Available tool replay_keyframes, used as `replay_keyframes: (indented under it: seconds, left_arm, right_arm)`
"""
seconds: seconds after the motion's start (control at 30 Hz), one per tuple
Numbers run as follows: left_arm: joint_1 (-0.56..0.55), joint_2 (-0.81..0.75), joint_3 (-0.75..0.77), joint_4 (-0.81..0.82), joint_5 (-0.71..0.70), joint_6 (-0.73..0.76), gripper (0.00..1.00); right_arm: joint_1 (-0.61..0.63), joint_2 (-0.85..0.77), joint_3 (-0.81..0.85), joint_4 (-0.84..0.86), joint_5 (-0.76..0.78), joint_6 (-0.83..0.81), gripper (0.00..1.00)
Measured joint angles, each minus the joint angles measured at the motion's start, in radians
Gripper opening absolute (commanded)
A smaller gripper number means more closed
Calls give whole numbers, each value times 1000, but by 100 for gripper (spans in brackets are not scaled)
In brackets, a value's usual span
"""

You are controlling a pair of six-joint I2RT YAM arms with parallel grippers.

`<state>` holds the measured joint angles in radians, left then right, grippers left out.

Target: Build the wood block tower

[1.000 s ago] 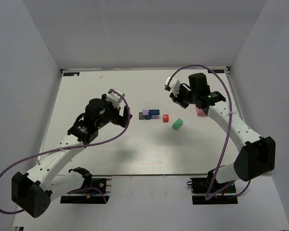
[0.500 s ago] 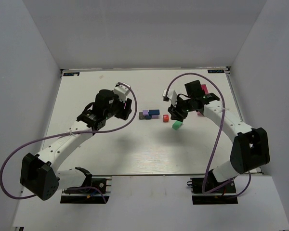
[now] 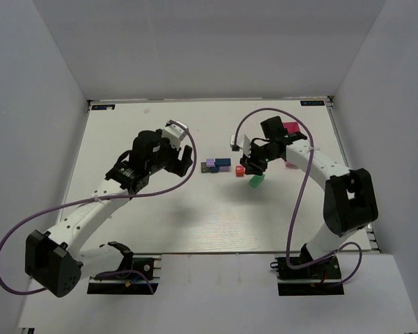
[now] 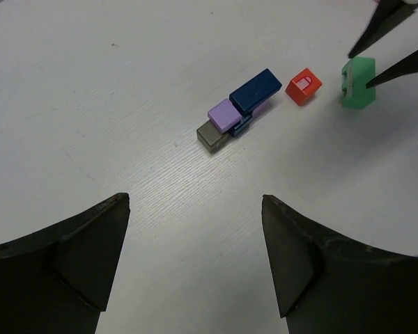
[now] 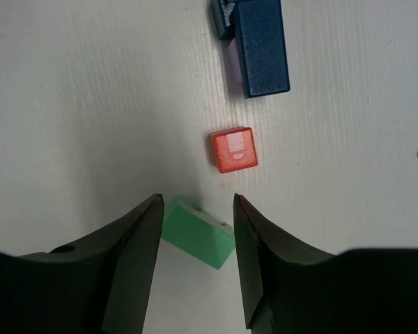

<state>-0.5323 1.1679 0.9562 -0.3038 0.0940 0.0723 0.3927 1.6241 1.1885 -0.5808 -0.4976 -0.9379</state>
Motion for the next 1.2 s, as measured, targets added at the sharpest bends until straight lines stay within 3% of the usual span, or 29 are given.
replay_keyframes:
  seconds: [0.2,0.37,0.43,0.47,0.57,0.93,1.2]
  left_arm:
    - [0,-61,-4,-1,-20,-29,86]
    - [0,-88,-6,2,-28,-43,88]
    - [0,-89,-7,2,-28,-47,88]
    - [0,-89,-8,2,-27,-47,88]
    - [0,-89,-10,2,-27,-47,89]
    - [0,-89,-17,3,-18,-48,89]
    - [0,-98,-23,5,-6,-48,89]
  right_arm:
    - [0,132,125,-24,16,-37,66]
    - [0,214,206,-22,32,-39,66]
    - [0,218,206,-25,39,-44,62]
    - [0,218,206,-24,39,-49,53]
    - [0,218,204,-28,27,-93,45]
    - [-3,155,44,-53,24,-314,55]
    - [-25,21,6,-44,27,-404,55]
